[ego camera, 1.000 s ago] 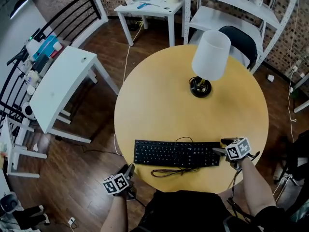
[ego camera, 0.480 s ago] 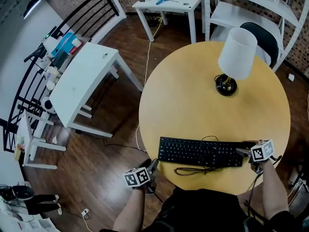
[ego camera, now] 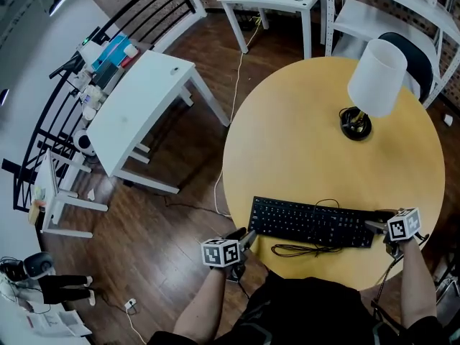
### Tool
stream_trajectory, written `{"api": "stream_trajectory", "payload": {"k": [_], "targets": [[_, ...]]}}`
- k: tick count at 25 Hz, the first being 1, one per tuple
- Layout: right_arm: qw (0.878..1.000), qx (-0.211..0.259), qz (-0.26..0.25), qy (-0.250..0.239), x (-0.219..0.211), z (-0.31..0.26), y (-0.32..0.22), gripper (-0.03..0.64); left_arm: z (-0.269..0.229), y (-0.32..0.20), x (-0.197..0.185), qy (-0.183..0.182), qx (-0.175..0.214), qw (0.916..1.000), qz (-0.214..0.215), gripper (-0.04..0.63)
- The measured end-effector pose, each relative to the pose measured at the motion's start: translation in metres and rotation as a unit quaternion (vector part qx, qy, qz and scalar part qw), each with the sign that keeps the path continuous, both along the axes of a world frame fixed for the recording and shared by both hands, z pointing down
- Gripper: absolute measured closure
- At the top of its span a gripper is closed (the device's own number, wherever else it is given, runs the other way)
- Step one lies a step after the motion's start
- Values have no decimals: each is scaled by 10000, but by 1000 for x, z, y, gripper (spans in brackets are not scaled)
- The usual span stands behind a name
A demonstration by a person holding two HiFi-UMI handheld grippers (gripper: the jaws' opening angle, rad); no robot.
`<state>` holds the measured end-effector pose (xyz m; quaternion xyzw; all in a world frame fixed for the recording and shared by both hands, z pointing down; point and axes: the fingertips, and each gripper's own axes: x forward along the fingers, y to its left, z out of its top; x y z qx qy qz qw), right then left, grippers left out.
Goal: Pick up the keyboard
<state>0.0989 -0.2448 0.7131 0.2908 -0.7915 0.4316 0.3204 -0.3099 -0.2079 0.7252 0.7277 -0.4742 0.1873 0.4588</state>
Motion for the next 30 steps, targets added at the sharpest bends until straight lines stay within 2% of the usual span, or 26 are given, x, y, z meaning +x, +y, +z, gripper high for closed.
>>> {"api": "stream_trajectory", "payload": {"k": [5, 7, 10, 14, 17, 21, 26, 30], "targets": [[9999, 4, 67, -110, 0, 1, -1, 351, 2, -2, 11, 409, -193, 9988, 163, 423], [9989, -151, 330, -310, 2, -1, -2, 350, 2, -4, 13, 517, -270, 9981, 218, 429], [9939, -343, 872, -574, 5, -1, -7, 374, 5, -5, 10, 511, -274, 9981, 185, 473], [9886, -287, 1224, -827, 1, 3, -13, 406, 10, -4, 7, 964, -255, 9950, 22, 480], [9851, -393, 1403, -912, -1, 8, -15, 433, 10, -2, 0, 1129, -342, 9930, 84, 482], [9807, -668, 1523, -1024, -3, 9, -15, 451, 9, -2, -2, 1193, -508, 9910, 342, 484], [9780, -891, 1548, -1080, 2, 9, -11, 454, 8, -1, 5, 1162, -434, 9914, 410, 485], [9828, -924, 1271, -968, 3, 8, -10, 443, 6, -3, 7, 829, -461, 9946, 416, 482]]}}
